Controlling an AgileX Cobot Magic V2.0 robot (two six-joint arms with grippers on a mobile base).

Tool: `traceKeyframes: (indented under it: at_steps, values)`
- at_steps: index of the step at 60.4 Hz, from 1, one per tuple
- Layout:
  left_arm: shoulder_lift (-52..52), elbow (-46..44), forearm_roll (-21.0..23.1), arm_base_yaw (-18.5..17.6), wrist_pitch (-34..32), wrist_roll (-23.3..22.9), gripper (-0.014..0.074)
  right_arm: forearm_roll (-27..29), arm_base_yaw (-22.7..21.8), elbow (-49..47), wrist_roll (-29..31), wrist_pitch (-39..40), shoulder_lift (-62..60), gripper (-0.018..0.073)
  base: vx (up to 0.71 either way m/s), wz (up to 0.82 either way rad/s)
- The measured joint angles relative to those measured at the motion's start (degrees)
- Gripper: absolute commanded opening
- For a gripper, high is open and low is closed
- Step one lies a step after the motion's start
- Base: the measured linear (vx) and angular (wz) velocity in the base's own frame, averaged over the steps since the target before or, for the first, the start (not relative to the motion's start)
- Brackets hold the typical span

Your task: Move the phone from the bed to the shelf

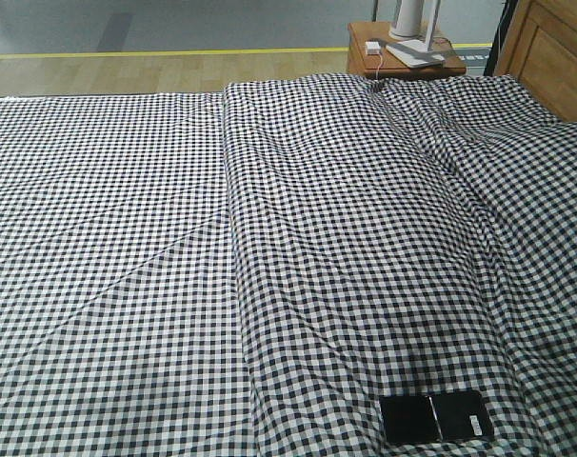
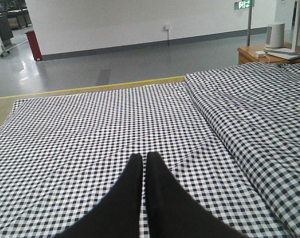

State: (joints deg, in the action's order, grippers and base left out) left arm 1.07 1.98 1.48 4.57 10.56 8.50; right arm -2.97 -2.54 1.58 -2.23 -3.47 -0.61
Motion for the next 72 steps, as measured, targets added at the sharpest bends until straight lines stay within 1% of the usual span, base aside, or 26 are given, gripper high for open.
traceKeyframes:
  at_steps: [72]
  values:
    - [0.00, 0.00, 0.00, 0.00, 0.00, 0.00, 0.0001, 0.00, 0.00, 0.00, -0.23, 0.00, 0.00, -0.0005, 0.00, 0.00]
